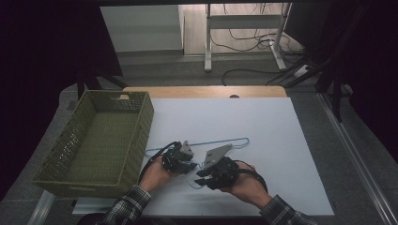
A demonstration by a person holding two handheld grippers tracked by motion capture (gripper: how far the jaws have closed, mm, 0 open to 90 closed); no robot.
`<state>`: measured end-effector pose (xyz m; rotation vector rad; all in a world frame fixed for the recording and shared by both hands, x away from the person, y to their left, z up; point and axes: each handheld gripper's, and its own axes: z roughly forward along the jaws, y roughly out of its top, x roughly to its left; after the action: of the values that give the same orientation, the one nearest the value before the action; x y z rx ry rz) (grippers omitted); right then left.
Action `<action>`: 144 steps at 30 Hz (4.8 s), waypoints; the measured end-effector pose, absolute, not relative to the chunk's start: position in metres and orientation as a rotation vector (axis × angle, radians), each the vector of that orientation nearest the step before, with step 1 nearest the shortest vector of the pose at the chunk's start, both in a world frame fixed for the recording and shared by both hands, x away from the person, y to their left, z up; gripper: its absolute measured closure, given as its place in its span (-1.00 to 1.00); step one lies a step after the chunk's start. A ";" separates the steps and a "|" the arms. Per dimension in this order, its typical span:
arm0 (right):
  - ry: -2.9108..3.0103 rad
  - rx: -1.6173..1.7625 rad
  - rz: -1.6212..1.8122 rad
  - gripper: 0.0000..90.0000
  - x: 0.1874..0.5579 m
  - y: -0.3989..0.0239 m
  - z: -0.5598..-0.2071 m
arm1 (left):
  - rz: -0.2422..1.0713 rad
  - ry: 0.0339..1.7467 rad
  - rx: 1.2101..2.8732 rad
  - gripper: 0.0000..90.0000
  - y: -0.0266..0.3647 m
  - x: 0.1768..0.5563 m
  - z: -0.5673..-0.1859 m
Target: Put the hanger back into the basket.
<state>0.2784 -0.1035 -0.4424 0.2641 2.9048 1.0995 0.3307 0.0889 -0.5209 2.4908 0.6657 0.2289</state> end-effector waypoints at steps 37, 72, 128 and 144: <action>2.520 0.756 1.273 0.23 0.286 -0.223 -0.415 | 0.142 0.619 2.102 0.93 0.120 0.327 -0.416; 2.514 0.659 1.492 0.60 0.300 -0.143 -0.393 | -0.028 0.544 2.093 0.93 0.099 0.294 -0.438; 2.455 0.748 1.425 0.48 0.297 -0.146 -0.394 | -0.171 0.575 2.196 0.93 0.098 0.300 -0.440; 2.424 0.782 1.467 0.45 0.296 -0.154 -0.391 | -0.151 0.595 2.127 0.93 0.112 0.303 -0.433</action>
<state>0.2963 -0.1538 -0.3914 0.7818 2.4238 1.4669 0.3026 0.1116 -0.4329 2.1270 0.5945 -0.1507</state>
